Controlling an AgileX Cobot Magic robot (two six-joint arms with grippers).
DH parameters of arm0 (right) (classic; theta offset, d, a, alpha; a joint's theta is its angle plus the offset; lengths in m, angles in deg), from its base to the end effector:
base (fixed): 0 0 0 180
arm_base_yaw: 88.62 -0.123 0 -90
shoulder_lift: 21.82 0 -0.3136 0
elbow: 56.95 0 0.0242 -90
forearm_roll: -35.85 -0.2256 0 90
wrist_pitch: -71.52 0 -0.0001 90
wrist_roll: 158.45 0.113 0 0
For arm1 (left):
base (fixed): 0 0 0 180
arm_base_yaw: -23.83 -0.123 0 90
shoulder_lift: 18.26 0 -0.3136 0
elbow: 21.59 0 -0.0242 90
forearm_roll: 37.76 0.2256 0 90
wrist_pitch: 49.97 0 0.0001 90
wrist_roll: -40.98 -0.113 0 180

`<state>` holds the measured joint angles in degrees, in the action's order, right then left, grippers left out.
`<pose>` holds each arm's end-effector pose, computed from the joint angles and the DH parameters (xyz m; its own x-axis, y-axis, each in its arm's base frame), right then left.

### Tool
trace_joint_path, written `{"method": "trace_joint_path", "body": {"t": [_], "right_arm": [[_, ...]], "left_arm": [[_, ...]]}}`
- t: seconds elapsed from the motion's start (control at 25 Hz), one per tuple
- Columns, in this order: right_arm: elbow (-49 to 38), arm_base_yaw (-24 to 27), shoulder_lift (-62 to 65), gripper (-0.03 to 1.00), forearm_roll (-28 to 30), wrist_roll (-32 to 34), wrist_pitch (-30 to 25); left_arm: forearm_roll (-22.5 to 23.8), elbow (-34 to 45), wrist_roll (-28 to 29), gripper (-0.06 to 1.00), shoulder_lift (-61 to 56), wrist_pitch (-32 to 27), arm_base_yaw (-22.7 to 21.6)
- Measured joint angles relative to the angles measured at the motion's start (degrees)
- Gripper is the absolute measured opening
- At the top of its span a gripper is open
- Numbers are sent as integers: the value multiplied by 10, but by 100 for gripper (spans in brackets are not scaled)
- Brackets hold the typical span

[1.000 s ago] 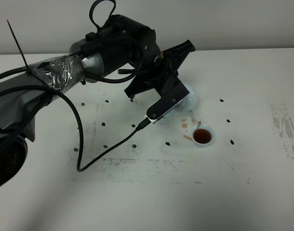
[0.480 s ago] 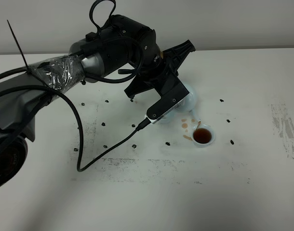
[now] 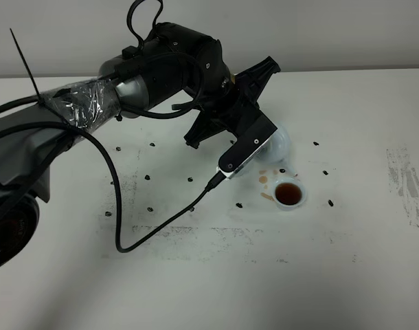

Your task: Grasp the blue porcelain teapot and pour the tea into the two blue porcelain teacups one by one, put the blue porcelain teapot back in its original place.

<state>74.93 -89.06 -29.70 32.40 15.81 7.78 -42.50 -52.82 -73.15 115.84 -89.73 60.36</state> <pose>-0.0392 0.0058 0.2562 -0.4901 -0.0771 -0.8683 -0.0908 0.9952 -0.0371 0.4080 -0.3096 0.2319 0.8042 0.5684 0.1736 0.3804 -0.7167 0.5845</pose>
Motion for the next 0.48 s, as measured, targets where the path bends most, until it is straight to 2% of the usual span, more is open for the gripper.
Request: {"method": "trace_joint_path", "body": {"t": [0.28, 0.48], "right_arm": [[0, 0, 0, 56, 0, 0, 0], [0, 0, 0, 56, 0, 0, 0]], "left_arm": [[-56, 0, 49, 4, 0, -18, -3], [-92, 0, 130, 4, 0, -6, -12]]}}
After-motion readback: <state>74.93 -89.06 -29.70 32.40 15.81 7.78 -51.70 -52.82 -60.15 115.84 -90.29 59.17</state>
